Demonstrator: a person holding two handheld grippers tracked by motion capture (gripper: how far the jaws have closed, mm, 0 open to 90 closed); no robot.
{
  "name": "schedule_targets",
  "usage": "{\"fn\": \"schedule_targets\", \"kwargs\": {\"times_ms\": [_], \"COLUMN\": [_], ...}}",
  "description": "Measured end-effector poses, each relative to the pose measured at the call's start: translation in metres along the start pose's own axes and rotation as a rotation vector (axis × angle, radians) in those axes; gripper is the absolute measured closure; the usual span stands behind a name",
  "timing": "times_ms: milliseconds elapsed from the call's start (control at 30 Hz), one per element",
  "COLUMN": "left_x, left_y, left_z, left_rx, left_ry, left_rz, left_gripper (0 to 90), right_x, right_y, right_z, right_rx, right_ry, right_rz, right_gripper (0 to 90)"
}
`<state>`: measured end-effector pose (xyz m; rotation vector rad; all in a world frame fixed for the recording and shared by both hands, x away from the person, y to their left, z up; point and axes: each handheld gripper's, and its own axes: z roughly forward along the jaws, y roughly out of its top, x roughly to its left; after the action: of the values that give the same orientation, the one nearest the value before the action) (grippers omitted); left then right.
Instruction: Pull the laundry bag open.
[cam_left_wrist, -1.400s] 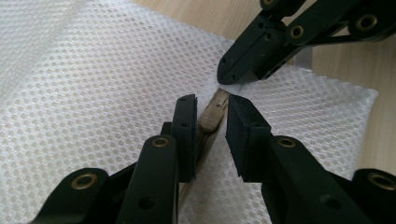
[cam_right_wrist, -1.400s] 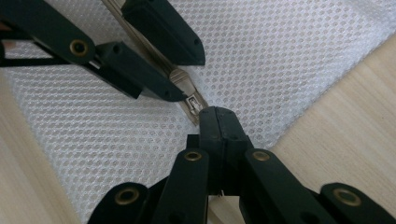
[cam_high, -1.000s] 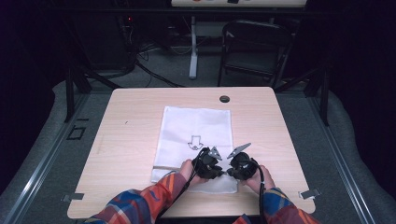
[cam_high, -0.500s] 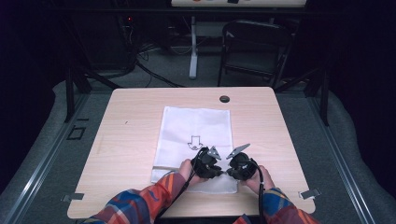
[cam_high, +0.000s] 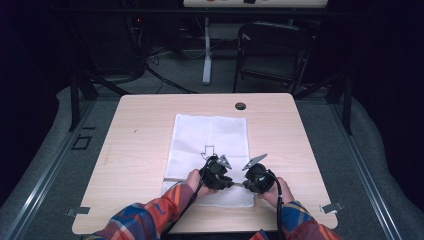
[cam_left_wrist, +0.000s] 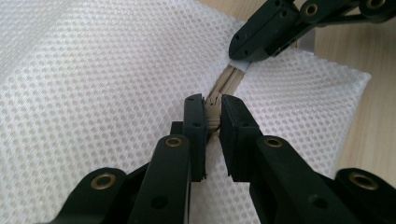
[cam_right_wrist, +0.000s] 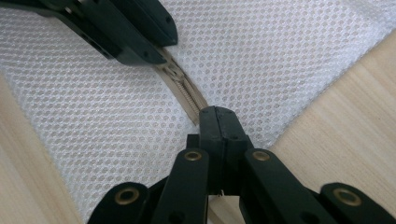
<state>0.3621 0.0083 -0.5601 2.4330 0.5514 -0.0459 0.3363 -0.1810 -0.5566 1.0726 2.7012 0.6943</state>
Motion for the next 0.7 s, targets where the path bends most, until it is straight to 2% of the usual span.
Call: {"fn": "schedule_targets", "kwargs": {"times_ms": [167, 300, 467, 700], "left_x": [0.0, 0.0015, 0.0017, 0.0006], "left_y": [-0.002, -0.0034, -0.0034, -0.0031], "left_z": [0.0006, 0.002, 0.0028, 0.0034], "left_rx": [-0.001, -0.015, -0.017, -0.014], "left_ry": [-0.002, -0.001, 0.004, 0.007], "left_rz": [-0.014, -0.049, -0.049, -0.042], "left_gripper": [80.9, 80.6, 80.2, 80.3], "right_x": [-0.0003, -0.0003, 0.0015, 0.0085], "right_y": [0.0007, 0.0017, 0.0047, 0.0083], "right_z": [-0.0001, 0.0003, 0.0013, 0.0055], "right_rx": [0.005, -0.004, -0.025, -0.04], "right_ry": [0.001, -0.01, -0.012, -0.028], "right_rz": [0.001, 0.022, 0.023, -0.002], "right_gripper": [90.0, 90.0, 89.6, 89.8]}}
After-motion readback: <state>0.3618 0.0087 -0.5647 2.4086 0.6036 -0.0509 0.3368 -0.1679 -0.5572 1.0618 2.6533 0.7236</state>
